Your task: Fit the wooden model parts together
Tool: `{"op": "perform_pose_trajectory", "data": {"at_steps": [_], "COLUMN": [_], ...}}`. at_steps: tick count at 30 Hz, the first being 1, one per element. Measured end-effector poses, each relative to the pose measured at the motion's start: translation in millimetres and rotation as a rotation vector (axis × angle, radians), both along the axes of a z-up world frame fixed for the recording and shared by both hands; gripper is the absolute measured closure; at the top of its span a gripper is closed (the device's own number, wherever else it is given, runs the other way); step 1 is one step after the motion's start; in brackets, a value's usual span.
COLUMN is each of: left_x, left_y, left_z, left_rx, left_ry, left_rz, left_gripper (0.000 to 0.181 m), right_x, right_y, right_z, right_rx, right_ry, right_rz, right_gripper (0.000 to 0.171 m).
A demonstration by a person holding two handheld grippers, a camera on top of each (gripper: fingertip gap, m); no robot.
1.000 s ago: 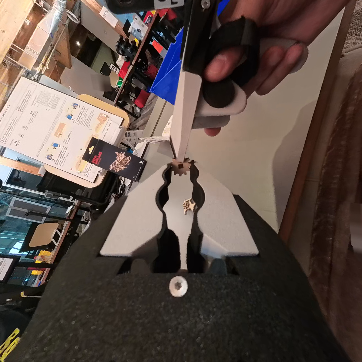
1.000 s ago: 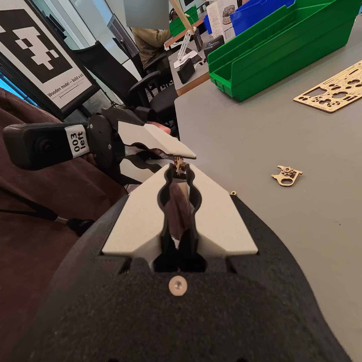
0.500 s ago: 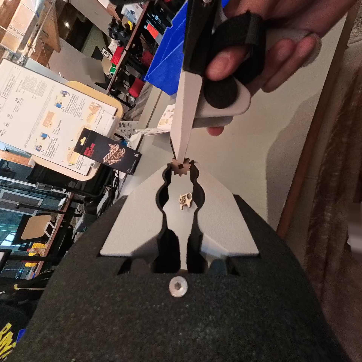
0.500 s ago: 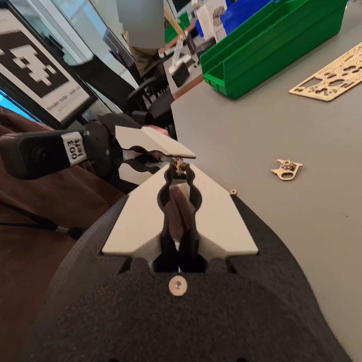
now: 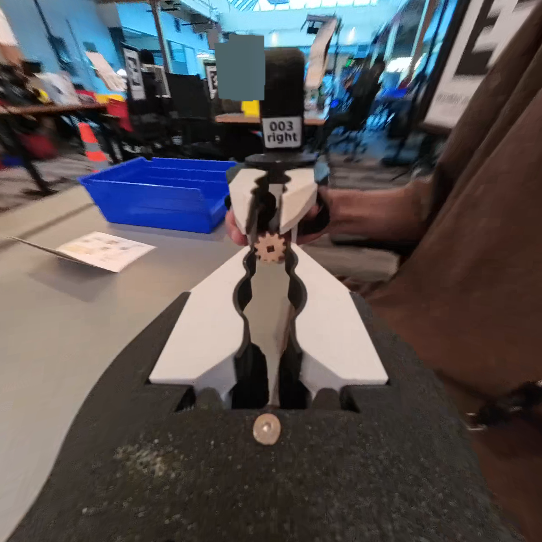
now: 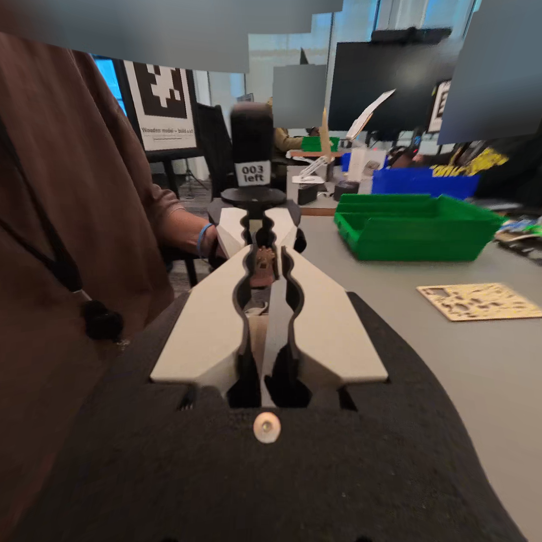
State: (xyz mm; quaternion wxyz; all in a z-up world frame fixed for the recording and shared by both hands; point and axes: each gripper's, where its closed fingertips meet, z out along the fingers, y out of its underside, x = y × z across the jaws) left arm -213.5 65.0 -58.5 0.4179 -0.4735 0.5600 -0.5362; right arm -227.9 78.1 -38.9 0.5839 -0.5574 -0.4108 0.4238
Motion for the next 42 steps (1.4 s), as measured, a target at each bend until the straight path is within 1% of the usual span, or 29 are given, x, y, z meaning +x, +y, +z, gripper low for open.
{"op": "perform_pose_trajectory", "data": {"at_steps": [2, 5, 10, 12, 15, 19, 23, 28, 30, 31, 34, 37, 39, 42], "left_x": [-3, -6, -8, -8, -7, -9, -9, -8, -7, -6, -6, -8, -8, -6], "left_y": [-9, -12, -13, -10, -6, -8, -9, -9, -9, -7, -4, 0, 2, 2], "left_z": [8, 18, 20, 21, 19, 18, 15, 13, 11, 9, 7, 7, 5, 4], "left_rx": [-0.175, -0.339, -0.45, -0.489, -0.511, -0.566, -0.632, -0.647, -0.644, -0.639, -0.581, -0.494, -0.48, -0.497], "left_ry": [-0.022, -0.057, -0.06, -0.067, -0.057, -0.046, -0.025, -0.013, 0.0, 0.007, 0.017, 0.02, 0.027, 0.035], "left_rz": [-0.119, -0.197, -0.251, -0.255, -0.244, -0.277, -0.309, -0.316, -0.303, -0.289, -0.253, -0.202, -0.179, -0.178], "left_gripper": [0.163, 0.163, 0.163, 0.164, 0.164, 0.163, 0.164, 0.163, 0.163, 0.163, 0.163, 0.161, 0.156, 0.152], "right_x": [3, 5, -3, -5, -6, -8, -8, -8, -7, -6, 0, 7, 7, 2], "right_y": [-7, -10, -8, -6, -7, -7, -8, -8, -8, -6, -3, 1, -1, -1], "right_z": [2, -3, -2, -2, 0, 0, -2, -4, -7, -8, -6, -5, -7, -17], "right_rx": [0.039, 0.081, 0.179, 0.205, 0.233, 0.275, 0.323, 0.335, 0.308, 0.277, 0.119, 0.006, -0.037, -0.09], "right_ry": [-0.036, -0.113, -0.159, -0.182, -0.197, -0.22, -0.247, -0.263, -0.258, -0.243, -0.11, -0.056, -0.055, -0.104], "right_rz": [0.017, 0.018, -0.04, -0.061, -0.075, -0.094, -0.116, -0.106, -0.086, -0.082, -0.036, -0.02, -0.003, 0.003], "right_gripper": [0.154, 0.154, 0.158, 0.156, 0.156, 0.157, 0.163, 0.163, 0.163, 0.163, 0.164, 0.164, 0.163, 0.163]}}
